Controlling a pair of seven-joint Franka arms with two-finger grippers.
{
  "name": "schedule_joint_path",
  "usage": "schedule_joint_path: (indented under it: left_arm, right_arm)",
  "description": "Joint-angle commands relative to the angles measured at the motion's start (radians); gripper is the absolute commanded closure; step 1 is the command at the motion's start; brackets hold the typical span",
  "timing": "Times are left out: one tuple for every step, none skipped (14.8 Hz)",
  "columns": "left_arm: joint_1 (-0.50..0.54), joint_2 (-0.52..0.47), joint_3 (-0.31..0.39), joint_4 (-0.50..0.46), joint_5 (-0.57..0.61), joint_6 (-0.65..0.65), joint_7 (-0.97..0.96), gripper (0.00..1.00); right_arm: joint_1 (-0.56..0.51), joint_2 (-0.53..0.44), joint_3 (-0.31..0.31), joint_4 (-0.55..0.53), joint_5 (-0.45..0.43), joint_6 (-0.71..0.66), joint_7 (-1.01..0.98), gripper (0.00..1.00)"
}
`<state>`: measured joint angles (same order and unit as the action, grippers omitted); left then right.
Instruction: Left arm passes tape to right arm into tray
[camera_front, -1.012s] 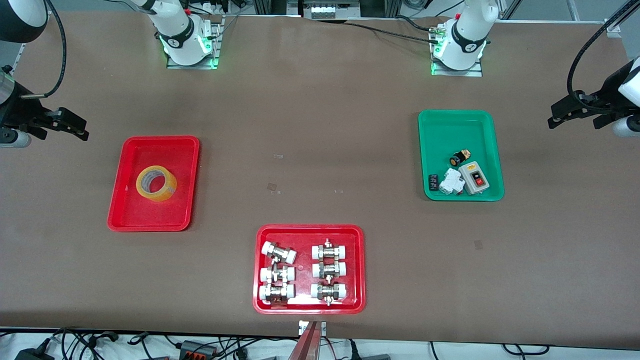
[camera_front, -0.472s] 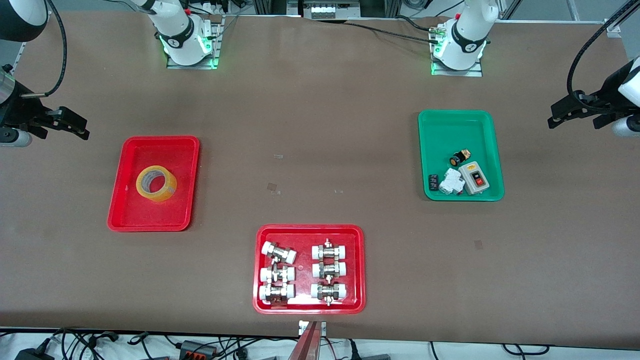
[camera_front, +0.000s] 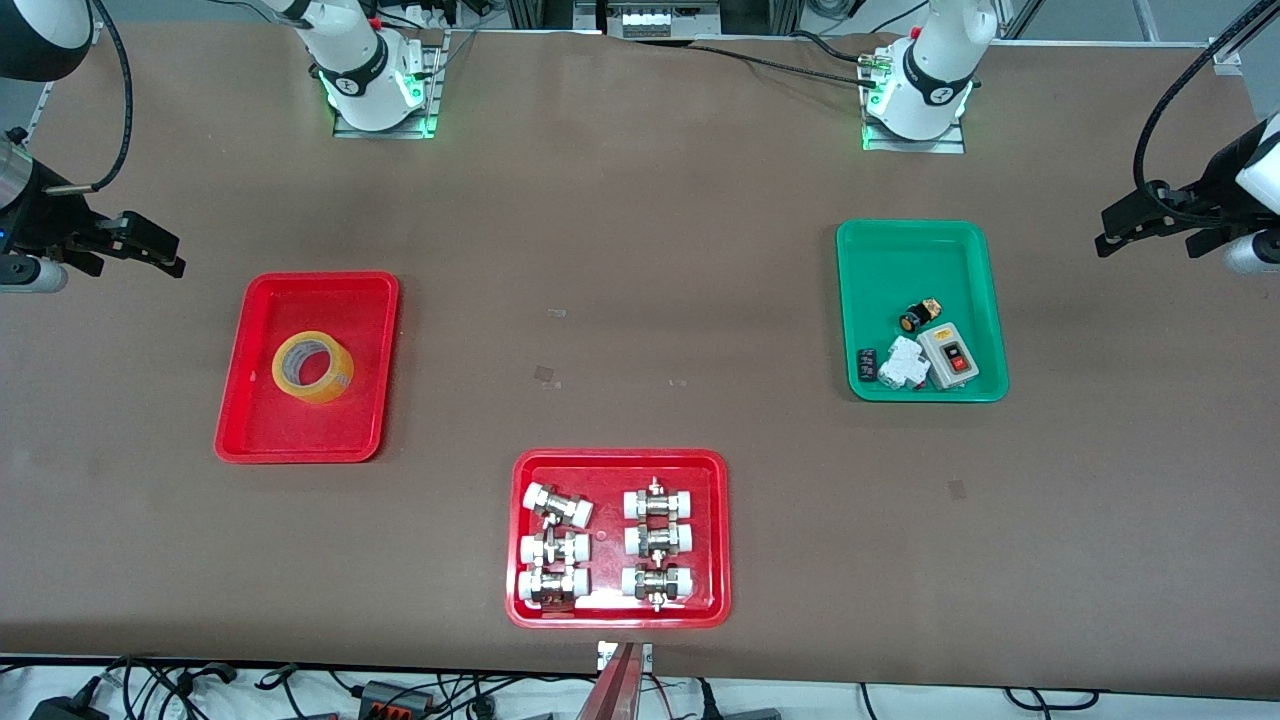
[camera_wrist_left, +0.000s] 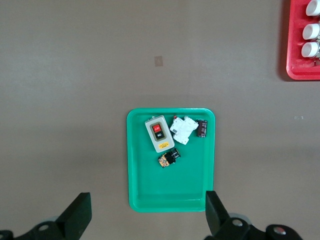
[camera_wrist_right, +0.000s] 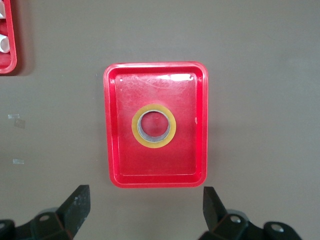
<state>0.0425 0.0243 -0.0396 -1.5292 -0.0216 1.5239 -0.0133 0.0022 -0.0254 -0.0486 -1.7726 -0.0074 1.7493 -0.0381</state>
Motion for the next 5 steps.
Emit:
schedule_joint_path:
  left_arm:
    - [0.007, 0.014, -0.008, 0.029, 0.009, -0.021, 0.003, 0.0]
    - [0.005, 0.014, -0.008, 0.029, 0.009, -0.021, 0.003, 0.0]
    - [0.005, 0.014, -0.008, 0.029, 0.009, -0.021, 0.003, 0.0]
    - [0.005, 0.014, -0.008, 0.029, 0.009, -0.022, 0.003, 0.0]
    - [0.005, 0.014, -0.008, 0.029, 0.009, -0.021, 0.003, 0.0]
  right_arm:
    - [-0.01, -0.021, 0.016, 0.004, 0.01, -0.022, 0.0, 0.0]
    - [-0.01, -0.022, 0.015, 0.004, 0.012, -0.024, 0.0, 0.0]
    - [-0.01, -0.025, 0.013, 0.004, 0.012, -0.025, 0.0, 0.0]
    - [-0.01, -0.027, 0.013, 0.004, 0.013, -0.027, 0.0, 0.0]
    - [-0.01, -0.027, 0.013, 0.002, 0.013, -0.027, 0.0, 0.0]
